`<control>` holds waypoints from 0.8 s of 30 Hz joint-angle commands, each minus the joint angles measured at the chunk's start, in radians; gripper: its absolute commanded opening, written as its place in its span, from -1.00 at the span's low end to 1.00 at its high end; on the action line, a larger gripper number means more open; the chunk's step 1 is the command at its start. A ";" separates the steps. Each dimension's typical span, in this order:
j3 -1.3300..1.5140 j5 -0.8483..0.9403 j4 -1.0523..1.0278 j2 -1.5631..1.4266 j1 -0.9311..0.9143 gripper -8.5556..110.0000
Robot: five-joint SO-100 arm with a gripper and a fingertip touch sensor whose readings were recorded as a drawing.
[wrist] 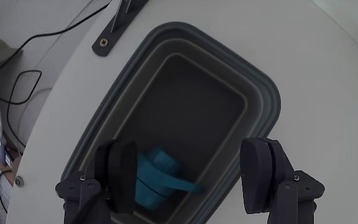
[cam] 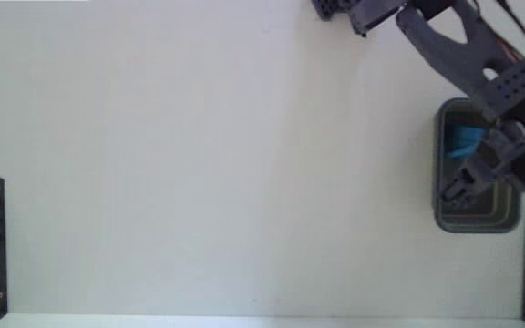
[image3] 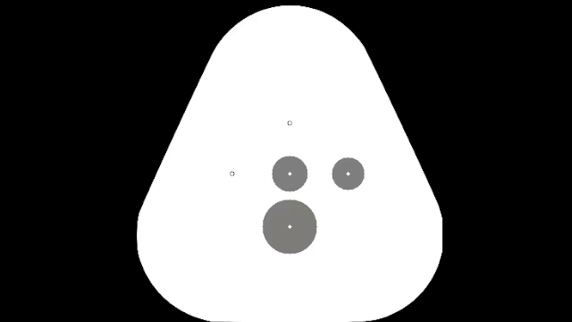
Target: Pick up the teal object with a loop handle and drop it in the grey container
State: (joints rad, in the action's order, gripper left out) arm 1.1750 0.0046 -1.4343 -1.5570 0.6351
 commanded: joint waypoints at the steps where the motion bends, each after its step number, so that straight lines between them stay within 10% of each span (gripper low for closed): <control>1: 0.025 -0.005 0.008 -0.118 -0.020 1.00; 24: 0.280 -0.005 0.007 -0.375 -0.217 1.00</control>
State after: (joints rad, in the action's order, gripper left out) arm 1.4312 0.0031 -1.4235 -1.8132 0.4387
